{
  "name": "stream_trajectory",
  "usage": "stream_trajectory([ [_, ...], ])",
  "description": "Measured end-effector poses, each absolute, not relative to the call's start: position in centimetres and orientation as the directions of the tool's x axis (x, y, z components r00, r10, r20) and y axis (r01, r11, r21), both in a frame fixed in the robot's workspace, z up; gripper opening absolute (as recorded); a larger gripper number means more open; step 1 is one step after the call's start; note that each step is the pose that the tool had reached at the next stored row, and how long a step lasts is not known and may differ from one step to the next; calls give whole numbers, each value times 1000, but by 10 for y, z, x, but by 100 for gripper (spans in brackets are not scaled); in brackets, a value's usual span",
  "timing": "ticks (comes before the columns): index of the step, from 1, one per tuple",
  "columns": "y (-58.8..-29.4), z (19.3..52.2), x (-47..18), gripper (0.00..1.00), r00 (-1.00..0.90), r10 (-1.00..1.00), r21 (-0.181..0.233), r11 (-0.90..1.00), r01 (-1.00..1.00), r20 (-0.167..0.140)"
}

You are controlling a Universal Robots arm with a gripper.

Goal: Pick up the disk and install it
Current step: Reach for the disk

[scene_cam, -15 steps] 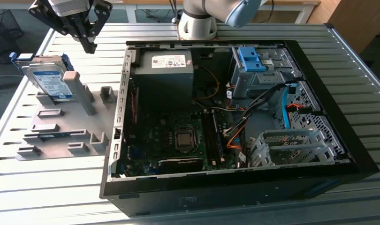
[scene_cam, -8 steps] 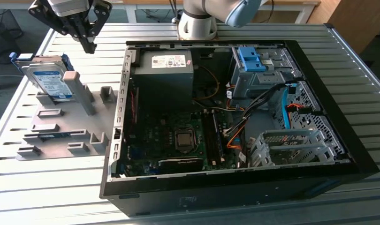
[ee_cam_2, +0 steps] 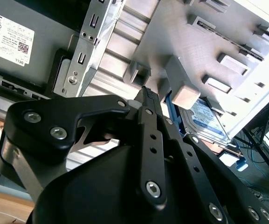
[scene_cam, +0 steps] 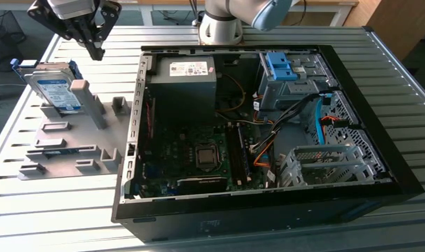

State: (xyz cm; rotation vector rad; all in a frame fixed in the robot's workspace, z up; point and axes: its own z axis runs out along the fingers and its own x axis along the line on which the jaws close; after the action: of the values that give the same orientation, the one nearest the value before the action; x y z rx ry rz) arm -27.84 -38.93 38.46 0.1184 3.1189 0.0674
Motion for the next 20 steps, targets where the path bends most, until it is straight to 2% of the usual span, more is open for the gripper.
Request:
stream_trajectory([
  [20, -384, 383, -287, 11, -997, 76, 44, 996, 75, -18],
])
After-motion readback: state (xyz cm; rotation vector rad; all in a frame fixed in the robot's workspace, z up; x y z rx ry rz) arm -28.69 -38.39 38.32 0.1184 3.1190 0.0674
